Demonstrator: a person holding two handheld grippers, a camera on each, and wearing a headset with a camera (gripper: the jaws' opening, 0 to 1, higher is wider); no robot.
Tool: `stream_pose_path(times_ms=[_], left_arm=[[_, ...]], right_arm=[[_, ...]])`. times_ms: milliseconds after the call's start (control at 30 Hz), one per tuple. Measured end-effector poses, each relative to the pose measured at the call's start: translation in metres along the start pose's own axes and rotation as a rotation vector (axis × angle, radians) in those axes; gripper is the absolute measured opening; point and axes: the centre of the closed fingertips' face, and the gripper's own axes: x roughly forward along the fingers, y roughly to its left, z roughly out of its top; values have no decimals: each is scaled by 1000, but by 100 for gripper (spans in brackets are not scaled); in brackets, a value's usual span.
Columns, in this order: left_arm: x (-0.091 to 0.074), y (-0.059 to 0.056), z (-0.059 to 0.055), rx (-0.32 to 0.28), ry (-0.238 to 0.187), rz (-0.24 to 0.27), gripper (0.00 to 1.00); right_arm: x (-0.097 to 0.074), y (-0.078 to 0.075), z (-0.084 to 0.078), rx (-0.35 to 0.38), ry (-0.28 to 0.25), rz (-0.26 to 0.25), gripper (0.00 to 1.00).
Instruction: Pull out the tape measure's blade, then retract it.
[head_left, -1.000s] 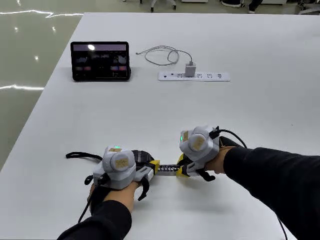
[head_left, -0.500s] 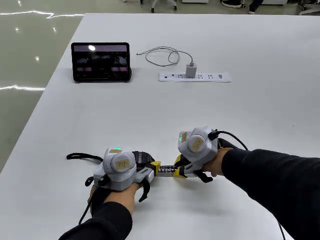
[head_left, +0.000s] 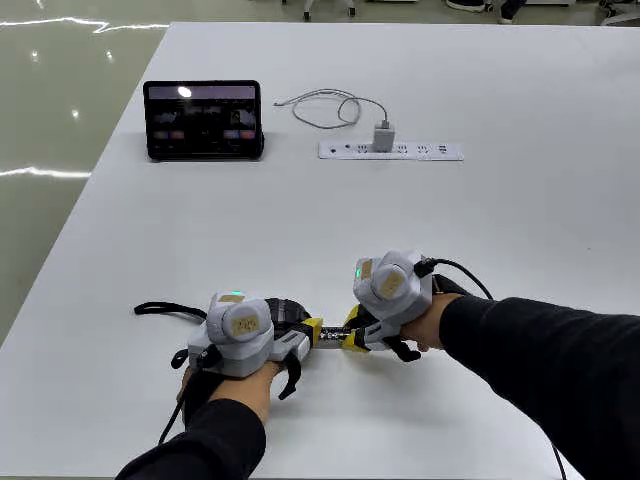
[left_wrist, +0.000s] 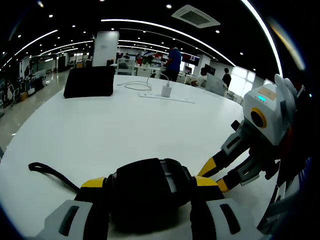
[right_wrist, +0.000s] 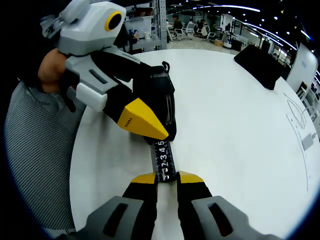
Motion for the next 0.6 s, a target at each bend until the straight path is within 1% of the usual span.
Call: stream_pose_path(times_ms=[400, 600], left_arm=[[0, 0, 1, -6, 0, -4, 62], [-1, 0, 1, -7, 0, -7, 62]], right_arm=[[8, 1, 10, 0, -16, -3, 10], [12, 2, 13, 8, -26, -1, 10]])
